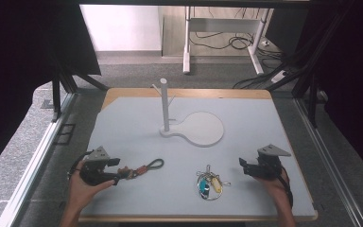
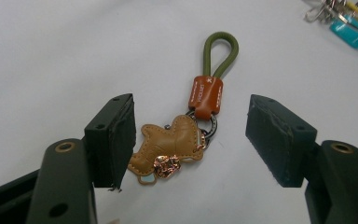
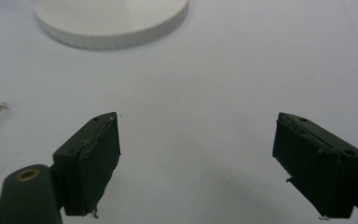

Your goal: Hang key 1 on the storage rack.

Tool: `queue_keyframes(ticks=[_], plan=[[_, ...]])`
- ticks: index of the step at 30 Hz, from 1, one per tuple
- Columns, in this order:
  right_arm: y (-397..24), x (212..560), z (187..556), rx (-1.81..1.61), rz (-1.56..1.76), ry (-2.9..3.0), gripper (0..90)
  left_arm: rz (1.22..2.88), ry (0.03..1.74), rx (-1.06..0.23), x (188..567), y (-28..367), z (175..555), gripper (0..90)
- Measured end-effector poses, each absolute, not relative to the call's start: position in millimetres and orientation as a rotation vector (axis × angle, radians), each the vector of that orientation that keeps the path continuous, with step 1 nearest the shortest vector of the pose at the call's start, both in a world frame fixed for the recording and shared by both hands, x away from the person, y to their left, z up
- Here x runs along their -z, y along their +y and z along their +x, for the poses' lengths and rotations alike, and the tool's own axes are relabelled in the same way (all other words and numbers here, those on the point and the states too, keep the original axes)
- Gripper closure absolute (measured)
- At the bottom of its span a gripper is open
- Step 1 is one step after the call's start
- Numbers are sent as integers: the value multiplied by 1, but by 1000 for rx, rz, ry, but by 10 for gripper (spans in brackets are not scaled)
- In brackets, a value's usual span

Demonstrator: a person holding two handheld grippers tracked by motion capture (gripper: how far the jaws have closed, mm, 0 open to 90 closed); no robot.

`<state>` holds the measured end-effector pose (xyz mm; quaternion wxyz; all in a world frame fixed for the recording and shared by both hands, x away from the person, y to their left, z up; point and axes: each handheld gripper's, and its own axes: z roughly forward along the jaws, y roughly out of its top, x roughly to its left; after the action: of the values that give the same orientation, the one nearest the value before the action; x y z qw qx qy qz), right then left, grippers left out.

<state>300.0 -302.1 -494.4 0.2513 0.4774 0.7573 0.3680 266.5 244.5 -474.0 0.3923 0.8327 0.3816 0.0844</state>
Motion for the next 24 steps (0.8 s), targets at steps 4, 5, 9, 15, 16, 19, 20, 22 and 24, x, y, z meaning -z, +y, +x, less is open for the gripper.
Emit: queue_keyframes(ticks=[4,5,9,15,16,19,20,22,24], plan=[[-311,492,296,-1070,1287,2043,228,2113,993,-223,475,243,268,335],[-313,491,296,-1081,1297,2039,235,2117,994,-225,476,242,269,335],[-319,493,297,-1097,1326,2034,251,2116,992,-222,476,241,270,334],[-326,496,296,-1111,1360,2041,262,2096,994,-235,473,244,267,334],[-330,495,295,-1127,1365,2031,269,2093,990,-235,471,243,267,336],[-337,494,296,-1157,1380,2014,279,2107,976,-242,469,239,267,330],[-340,494,296,-1164,1387,2009,282,2107,975,-238,468,238,268,328],[-343,495,297,-1163,1397,2014,283,2127,967,-234,467,235,271,323],[-345,496,296,-1161,1399,2017,286,2153,957,-233,464,233,272,320]])
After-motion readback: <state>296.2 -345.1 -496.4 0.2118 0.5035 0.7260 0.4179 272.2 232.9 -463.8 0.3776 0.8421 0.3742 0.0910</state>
